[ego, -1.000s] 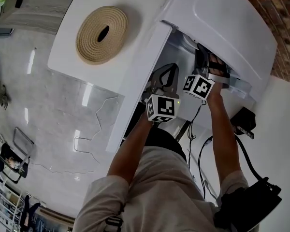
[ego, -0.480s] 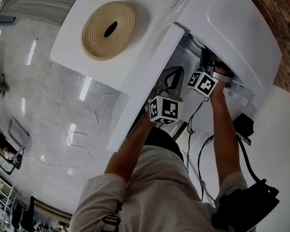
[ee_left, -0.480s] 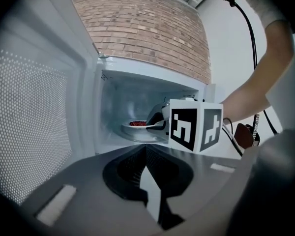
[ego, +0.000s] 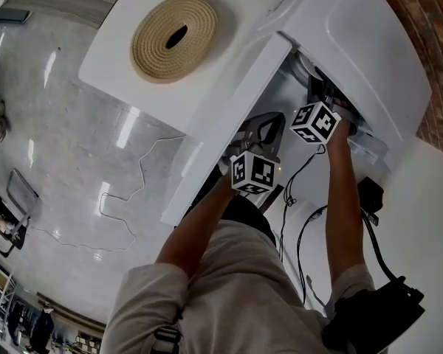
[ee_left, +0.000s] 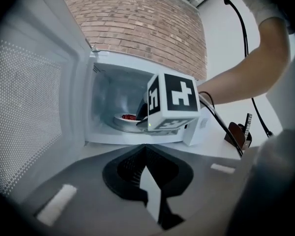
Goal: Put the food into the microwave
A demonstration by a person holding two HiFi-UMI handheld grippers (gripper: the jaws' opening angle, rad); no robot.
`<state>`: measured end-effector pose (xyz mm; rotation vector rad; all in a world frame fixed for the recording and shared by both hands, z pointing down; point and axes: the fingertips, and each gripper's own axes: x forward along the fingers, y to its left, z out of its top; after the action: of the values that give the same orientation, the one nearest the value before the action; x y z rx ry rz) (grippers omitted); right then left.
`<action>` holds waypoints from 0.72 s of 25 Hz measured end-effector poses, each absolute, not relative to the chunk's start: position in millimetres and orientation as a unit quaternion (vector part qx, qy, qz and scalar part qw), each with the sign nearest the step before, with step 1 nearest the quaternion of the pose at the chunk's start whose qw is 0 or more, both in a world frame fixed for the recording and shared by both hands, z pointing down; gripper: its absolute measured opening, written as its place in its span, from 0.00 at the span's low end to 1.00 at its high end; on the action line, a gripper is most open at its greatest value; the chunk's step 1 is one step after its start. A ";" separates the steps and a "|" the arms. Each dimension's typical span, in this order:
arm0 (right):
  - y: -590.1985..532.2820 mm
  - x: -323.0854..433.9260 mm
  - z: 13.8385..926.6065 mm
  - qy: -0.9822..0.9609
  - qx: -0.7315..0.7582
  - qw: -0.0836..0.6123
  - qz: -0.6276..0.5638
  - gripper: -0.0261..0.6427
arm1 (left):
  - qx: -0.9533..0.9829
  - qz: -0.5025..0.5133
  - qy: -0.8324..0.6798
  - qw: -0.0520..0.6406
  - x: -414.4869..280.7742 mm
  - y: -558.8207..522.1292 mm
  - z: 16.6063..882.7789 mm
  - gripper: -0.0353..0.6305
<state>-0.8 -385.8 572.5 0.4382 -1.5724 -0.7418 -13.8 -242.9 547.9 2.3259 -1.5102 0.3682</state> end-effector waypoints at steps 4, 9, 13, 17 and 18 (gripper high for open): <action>-384.8 -0.6 568.6 -0.695 0.194 0.625 -0.298 0.14 | 0.823 0.131 -0.525 0.174 -7.4 -239.3 550.3 0.06; -378.5 -2.3 564.4 -0.704 0.179 0.622 -0.292 0.25 | 0.822 0.136 -0.524 0.175 -8.3 -243.7 555.5 0.06; -370.8 -3.2 563.8 -0.714 0.161 0.620 -0.282 0.27 | 0.824 0.138 -0.521 0.175 -5.4 -246.1 554.7 0.06; -361.3 -6.3 560.4 -0.737 0.144 0.611 -0.252 0.29 | 0.823 0.138 -0.522 0.178 -5.1 -245.7 557.1 0.06; -359.0 -7.0 559.2 -0.740 0.141 0.609 -0.250 0.31 | 0.821 0.139 -0.524 0.179 -5.9 -245.4 558.2 0.06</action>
<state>-7.0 -359.0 559.2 0.3260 -1.7085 -0.5774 -5.9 -245.4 558.2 2.3216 -1.4803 0.3931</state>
